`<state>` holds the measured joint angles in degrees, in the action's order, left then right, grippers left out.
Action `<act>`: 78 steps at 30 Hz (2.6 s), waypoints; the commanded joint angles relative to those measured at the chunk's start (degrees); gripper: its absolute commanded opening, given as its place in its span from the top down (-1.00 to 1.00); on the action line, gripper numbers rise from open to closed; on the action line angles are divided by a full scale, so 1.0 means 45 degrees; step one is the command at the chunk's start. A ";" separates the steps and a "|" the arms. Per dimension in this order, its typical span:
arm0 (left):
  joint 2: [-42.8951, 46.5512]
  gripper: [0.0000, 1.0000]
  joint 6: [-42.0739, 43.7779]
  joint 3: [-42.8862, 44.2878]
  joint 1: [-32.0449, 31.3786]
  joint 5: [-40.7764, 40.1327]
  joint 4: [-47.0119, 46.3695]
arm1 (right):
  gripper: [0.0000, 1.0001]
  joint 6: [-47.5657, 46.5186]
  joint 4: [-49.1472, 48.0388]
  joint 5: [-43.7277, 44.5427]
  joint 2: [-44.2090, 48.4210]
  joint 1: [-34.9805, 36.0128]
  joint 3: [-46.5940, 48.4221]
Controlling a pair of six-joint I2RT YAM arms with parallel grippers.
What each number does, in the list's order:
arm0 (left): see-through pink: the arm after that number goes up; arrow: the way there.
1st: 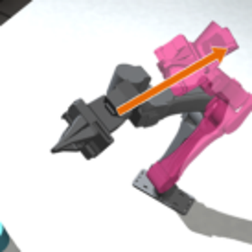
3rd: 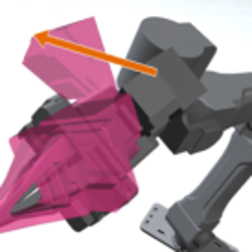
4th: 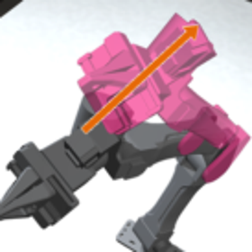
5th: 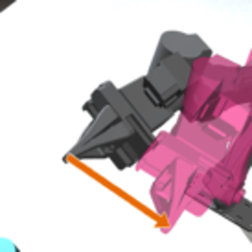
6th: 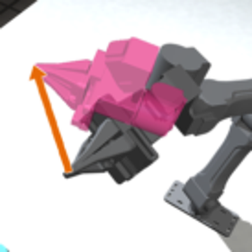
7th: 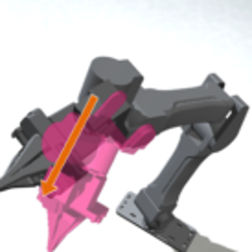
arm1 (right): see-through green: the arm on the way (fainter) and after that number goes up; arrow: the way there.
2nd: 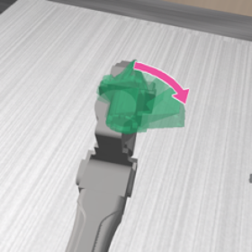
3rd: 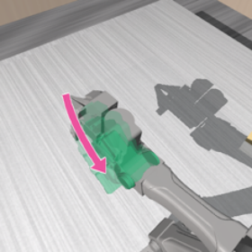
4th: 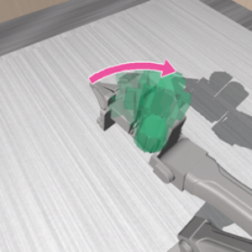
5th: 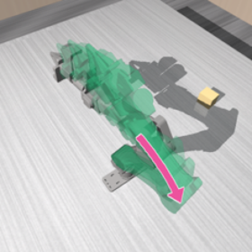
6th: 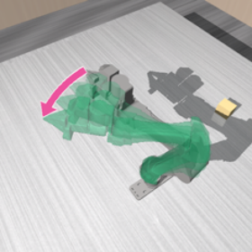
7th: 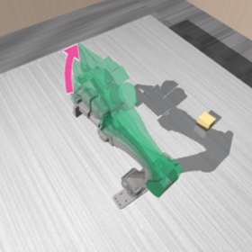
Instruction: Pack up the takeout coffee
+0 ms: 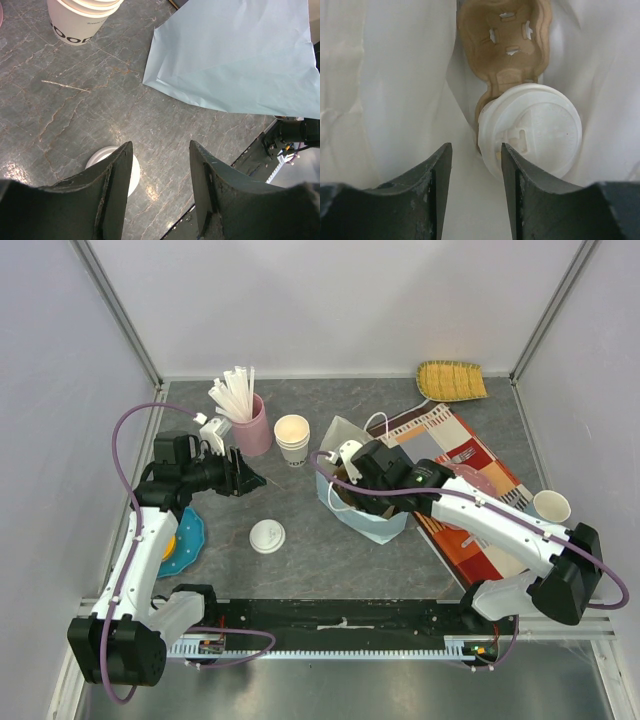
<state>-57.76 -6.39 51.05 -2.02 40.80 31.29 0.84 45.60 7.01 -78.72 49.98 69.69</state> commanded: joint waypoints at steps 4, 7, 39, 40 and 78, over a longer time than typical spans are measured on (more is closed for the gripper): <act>-0.0075 -0.11 0.0151 0.0434 -0.0059 0.0329 -0.0449 | -0.15 0.0048 0.0490 0.0221 -0.0007 -0.0051 0.1173; -0.0134 -0.11 0.0171 0.0511 -0.0059 0.0348 -0.0449 | -0.16 -0.0011 0.0510 0.0299 0.0051 -0.0032 0.1427; -0.0115 -0.12 0.0151 0.0531 -0.0078 0.0329 -0.0449 | -0.30 -0.1125 0.0999 0.0631 0.0325 0.0085 0.5059; -0.0134 -0.11 0.0151 0.0531 -0.0078 0.0329 -0.0430 | -0.31 -0.1124 0.0921 0.0573 0.0325 0.0066 0.5273; -0.1344 -0.11 0.0463 0.2912 -0.0078 -0.0296 -0.0488 | -0.40 0.0145 -0.2537 0.4767 0.1439 0.0047 0.6524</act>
<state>-62.26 -6.35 59.16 -2.13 40.53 31.11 -1.08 36.40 16.45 -71.92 50.15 96.68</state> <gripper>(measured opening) 0.558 0.689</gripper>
